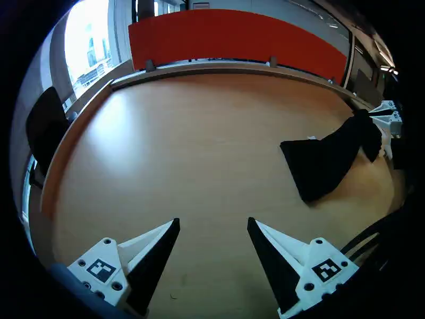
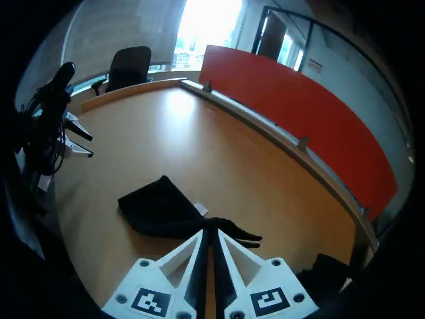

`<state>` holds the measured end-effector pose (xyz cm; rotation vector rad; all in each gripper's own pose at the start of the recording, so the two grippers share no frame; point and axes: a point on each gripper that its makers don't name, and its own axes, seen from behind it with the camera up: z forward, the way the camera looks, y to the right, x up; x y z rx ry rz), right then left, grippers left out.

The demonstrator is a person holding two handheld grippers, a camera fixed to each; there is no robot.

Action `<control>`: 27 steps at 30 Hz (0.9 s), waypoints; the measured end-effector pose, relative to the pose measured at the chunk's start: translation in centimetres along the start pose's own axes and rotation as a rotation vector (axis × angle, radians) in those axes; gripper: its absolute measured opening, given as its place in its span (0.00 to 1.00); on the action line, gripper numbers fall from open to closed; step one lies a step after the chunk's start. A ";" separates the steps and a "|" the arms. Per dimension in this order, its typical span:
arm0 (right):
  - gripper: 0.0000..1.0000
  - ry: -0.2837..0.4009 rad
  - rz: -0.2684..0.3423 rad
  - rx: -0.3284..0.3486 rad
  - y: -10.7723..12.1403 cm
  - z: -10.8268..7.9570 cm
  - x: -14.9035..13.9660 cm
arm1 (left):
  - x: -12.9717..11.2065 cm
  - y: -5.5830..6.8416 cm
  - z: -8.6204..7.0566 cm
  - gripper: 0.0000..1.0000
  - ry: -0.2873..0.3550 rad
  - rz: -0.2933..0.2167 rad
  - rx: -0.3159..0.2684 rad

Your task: Fold towel

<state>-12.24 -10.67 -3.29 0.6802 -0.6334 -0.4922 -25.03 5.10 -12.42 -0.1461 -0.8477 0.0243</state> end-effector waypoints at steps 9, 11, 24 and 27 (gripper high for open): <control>0.05 0.002 -0.016 0.048 -2.1 1.4 0.7 | 0.3 0.2 0.1 0.94 0.006 0.004 -0.004; 0.05 0.001 -0.022 0.065 -2.9 1.9 0.8 | 0.4 0.2 0.2 0.94 0.006 0.004 -0.005; 0.05 -0.012 -0.039 0.163 -7.6 4.8 1.4 | 0.6 -0.1 0.1 0.94 0.010 -0.002 -0.003; 0.05 -0.016 -0.054 0.188 -8.8 5.6 1.7 | 0.6 -0.4 0.0 0.94 0.012 -0.006 0.001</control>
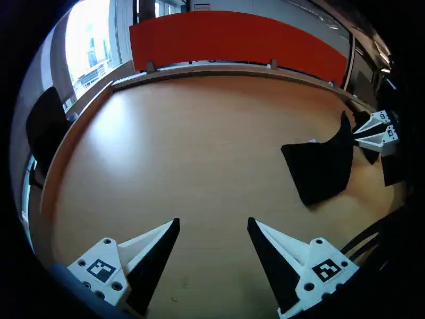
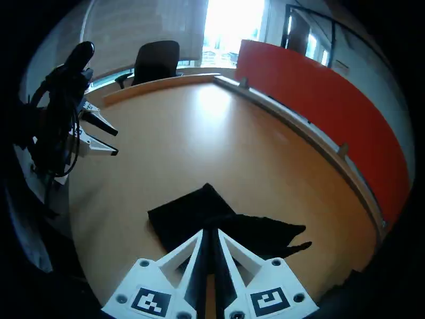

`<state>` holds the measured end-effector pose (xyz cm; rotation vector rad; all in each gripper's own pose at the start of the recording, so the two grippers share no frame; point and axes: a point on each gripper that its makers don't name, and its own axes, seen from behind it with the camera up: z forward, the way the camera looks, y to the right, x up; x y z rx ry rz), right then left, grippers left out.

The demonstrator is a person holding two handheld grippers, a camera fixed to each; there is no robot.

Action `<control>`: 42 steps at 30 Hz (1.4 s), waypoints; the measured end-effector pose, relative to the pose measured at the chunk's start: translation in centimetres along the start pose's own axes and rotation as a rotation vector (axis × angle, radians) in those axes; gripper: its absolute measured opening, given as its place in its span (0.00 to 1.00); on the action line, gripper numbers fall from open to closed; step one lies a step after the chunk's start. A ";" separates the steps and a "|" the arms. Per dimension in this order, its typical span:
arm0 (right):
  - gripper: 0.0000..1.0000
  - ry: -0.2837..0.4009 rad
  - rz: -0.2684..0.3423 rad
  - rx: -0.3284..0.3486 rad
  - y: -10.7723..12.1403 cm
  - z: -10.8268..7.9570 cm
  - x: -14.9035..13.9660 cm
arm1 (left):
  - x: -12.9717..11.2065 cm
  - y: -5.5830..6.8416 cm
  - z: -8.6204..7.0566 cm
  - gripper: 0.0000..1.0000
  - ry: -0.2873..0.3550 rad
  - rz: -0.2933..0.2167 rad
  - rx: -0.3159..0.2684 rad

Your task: Fold towel

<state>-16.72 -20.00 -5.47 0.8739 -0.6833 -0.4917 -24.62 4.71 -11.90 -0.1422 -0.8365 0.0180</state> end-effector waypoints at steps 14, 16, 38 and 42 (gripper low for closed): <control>0.05 -0.030 0.001 0.100 -3.7 4.5 0.5 | -0.4 -2.1 -1.1 0.94 0.007 -0.037 0.033; 0.05 -0.031 0.006 0.102 -3.8 4.6 0.5 | -0.6 -2.2 -1.2 0.94 0.006 -0.039 0.035; 0.79 -0.048 0.022 0.106 -4.4 4.4 -0.4 | -0.9 -2.5 -1.4 0.94 0.005 -0.038 0.041; 0.79 -0.051 0.028 0.102 -4.4 4.2 -0.8 | -1.0 -2.5 -1.6 0.94 0.006 -0.037 0.041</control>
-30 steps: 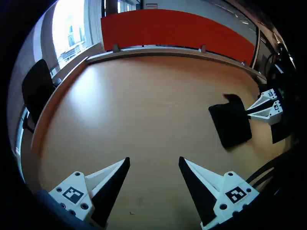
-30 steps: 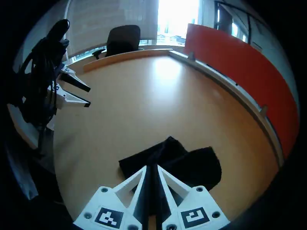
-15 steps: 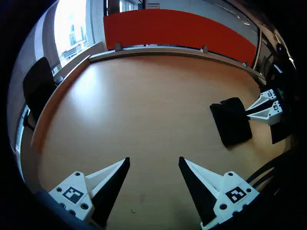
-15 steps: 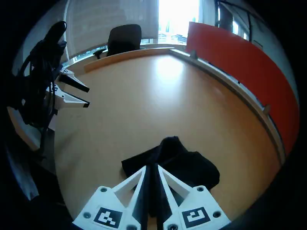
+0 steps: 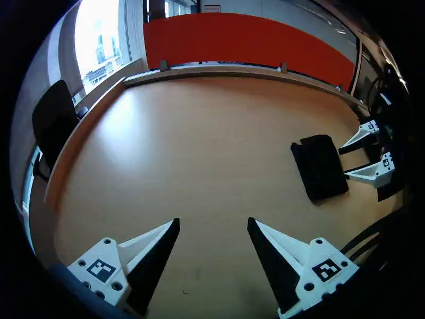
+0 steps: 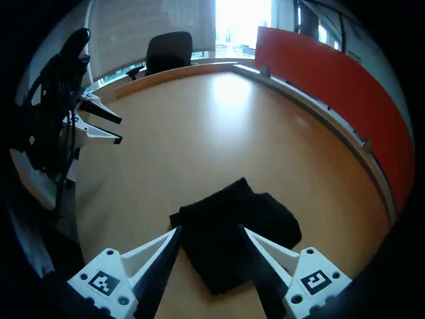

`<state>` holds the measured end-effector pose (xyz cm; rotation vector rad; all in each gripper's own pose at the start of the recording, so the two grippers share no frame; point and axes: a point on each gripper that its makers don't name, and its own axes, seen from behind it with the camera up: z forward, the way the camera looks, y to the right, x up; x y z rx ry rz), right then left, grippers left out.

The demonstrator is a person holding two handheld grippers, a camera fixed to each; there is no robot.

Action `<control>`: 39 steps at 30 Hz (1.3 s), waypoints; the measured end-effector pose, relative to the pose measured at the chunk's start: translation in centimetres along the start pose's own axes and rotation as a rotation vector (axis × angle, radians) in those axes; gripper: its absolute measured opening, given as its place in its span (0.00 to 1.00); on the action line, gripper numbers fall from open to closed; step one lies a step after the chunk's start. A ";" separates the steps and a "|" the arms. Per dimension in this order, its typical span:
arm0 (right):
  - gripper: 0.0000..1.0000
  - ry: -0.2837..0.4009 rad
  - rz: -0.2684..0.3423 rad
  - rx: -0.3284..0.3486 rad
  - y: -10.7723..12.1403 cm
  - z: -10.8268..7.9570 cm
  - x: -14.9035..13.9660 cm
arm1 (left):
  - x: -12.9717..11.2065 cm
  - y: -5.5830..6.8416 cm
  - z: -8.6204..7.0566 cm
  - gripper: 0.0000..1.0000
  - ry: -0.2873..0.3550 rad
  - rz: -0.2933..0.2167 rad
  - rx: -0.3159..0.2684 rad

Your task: Fold towel

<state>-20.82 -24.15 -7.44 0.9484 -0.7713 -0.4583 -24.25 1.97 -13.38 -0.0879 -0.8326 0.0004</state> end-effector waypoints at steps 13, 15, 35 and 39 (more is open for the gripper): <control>0.79 -0.046 0.042 -0.032 0.1 -0.7 -4.0 | 0.0 -0.1 -0.3 0.94 0.006 0.001 0.003; 0.79 -0.056 0.050 -0.038 0.2 -0.9 -4.8 | 0.0 -0.1 -0.3 0.94 0.005 0.002 0.003; 0.66 -0.146 0.114 -0.076 0.7 -1.8 -10.8 | 0.1 0.3 -0.2 0.94 0.002 0.009 0.001; 0.64 -0.147 0.130 -0.077 0.7 -1.7 -11.2 | 0.1 0.3 -0.2 0.94 0.004 0.008 0.000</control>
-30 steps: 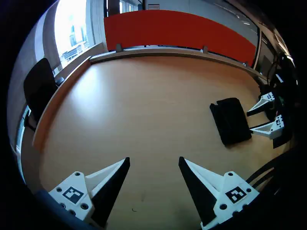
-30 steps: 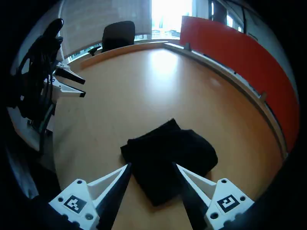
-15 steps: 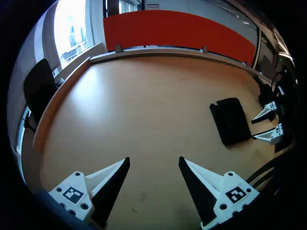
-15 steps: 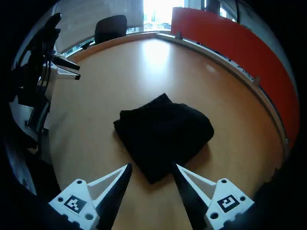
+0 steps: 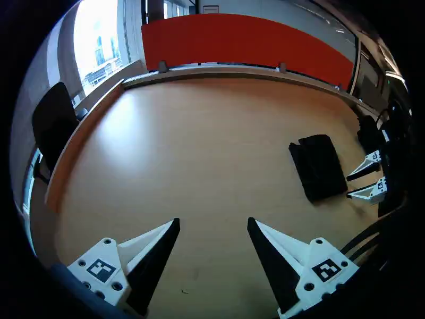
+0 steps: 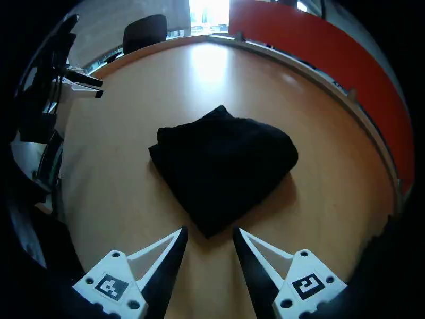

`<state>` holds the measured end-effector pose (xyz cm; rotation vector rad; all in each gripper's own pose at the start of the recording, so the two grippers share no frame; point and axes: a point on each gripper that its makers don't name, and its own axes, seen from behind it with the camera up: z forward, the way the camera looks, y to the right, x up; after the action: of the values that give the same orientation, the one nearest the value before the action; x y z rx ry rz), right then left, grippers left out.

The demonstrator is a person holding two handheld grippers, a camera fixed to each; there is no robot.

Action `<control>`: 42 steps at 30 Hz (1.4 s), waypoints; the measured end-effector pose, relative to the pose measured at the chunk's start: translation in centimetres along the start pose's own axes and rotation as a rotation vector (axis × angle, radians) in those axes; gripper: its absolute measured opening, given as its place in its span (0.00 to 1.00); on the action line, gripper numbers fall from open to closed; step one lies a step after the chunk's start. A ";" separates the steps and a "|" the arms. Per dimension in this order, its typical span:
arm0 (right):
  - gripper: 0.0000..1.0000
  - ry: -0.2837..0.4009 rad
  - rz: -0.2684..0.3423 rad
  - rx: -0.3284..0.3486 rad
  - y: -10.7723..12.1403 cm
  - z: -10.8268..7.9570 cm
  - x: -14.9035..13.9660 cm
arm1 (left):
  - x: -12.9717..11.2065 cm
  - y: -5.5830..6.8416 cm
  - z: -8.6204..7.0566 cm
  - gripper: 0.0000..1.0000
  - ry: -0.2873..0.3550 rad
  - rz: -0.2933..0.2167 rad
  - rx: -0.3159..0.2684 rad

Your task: Fold towel

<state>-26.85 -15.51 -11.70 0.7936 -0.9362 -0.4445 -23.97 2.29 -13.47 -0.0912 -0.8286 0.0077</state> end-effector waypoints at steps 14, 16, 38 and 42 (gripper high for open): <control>0.35 -0.003 0.023 -0.002 0.0 0.9 -0.5 | 0.0 0.3 0.2 0.94 -0.002 -0.005 -0.007; 0.32 -0.004 0.023 -0.004 -0.1 1.0 -0.6 | -0.1 0.3 0.2 0.94 -0.002 -0.005 -0.006; 0.05 0.022 0.027 -0.021 0.2 0.2 0.1 | -0.4 0.1 0.1 0.94 -0.004 -0.009 -0.008; 0.05 0.023 0.024 -0.027 0.4 -0.4 0.8 | -0.4 0.0 0.3 0.94 -0.001 -0.010 -0.008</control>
<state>-26.07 -15.57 -11.12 0.7605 -0.9160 -0.4254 -24.44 2.30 -13.60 -0.0950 -0.8305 -0.0048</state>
